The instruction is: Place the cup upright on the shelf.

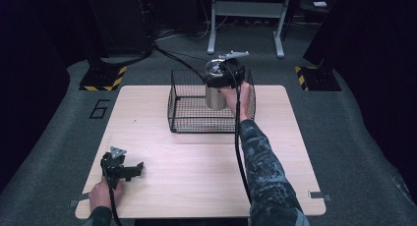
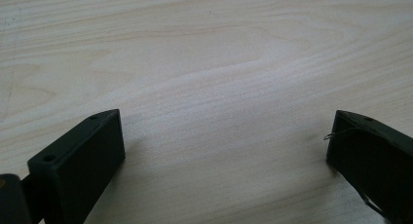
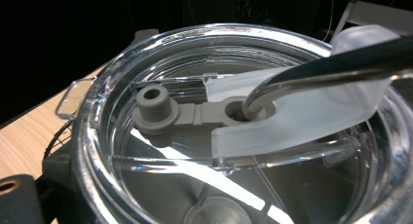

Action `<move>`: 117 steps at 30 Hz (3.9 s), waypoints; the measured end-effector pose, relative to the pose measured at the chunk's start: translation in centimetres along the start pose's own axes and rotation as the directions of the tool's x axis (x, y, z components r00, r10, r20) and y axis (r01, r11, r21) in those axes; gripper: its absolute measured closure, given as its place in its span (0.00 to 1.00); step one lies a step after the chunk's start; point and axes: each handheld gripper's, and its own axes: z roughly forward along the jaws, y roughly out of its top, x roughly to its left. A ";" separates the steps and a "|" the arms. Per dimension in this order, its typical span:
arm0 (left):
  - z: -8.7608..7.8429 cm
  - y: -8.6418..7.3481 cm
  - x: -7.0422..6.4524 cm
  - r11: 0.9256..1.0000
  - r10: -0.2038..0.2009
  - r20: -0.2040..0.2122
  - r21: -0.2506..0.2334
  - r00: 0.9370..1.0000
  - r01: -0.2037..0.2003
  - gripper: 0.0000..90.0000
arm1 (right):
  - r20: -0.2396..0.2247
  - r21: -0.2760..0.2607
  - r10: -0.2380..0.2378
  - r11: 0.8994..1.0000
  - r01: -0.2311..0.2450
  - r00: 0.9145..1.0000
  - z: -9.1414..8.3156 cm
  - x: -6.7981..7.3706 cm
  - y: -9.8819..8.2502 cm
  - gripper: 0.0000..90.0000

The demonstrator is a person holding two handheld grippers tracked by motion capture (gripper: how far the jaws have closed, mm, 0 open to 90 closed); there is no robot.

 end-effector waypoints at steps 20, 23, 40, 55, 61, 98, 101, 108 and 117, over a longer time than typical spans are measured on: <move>0.0 0.0 -0.1 1.000 -0.010 0.002 -0.003 1.000 0.010 0.00 | 0.016 0.032 0.033 0.999 -0.033 0.999 3.0 -0.4 -1.5 0.04; 0.0 0.0 -0.1 1.000 -0.010 0.002 -0.003 1.000 0.010 0.00 | 0.016 0.037 0.046 0.998 -0.047 0.999 3.3 -0.4 -1.7 0.04; 0.0 0.0 0.0 1.000 -0.001 0.001 0.000 1.000 0.001 0.00 | 0.027 0.085 0.067 0.994 -0.069 0.997 5.9 -0.3 -3.8 0.04; 0.1 0.0 -0.1 1.000 -0.015 -0.002 -0.013 1.000 0.015 0.00 | 0.045 0.110 0.086 0.990 -0.091 0.995 7.4 -0.3 -5.3 0.04; 0.1 0.0 -0.1 1.000 -0.015 -0.002 -0.013 1.000 0.015 0.00 | 0.051 0.116 0.074 0.990 -0.079 0.996 7.9 -0.2 -5.7 0.04; 0.1 0.0 -0.1 1.000 -0.019 0.001 -0.011 1.000 0.019 0.00 | 0.029 0.149 0.038 0.988 -0.042 0.999 6.8 0.5 -7.5 0.03; 0.1 0.0 -0.1 1.000 -0.019 0.000 -0.011 1.000 0.019 0.00 | 0.019 0.163 0.039 0.986 -0.042 0.999 6.8 0.4 -7.5 0.00; 0.1 0.0 -0.1 1.000 -0.019 0.000 -0.011 1.000 0.019 0.00 | -0.003 0.194 0.079 0.978 -0.077 0.997 5.9 0.4 -7.4 0.00; 0.1 0.0 -0.1 1.000 -0.019 -0.001 -0.011 1.000 0.019 0.00 | -0.031 0.229 0.079 0.971 -0.070 0.996 3.6 0.1 -7.0 0.00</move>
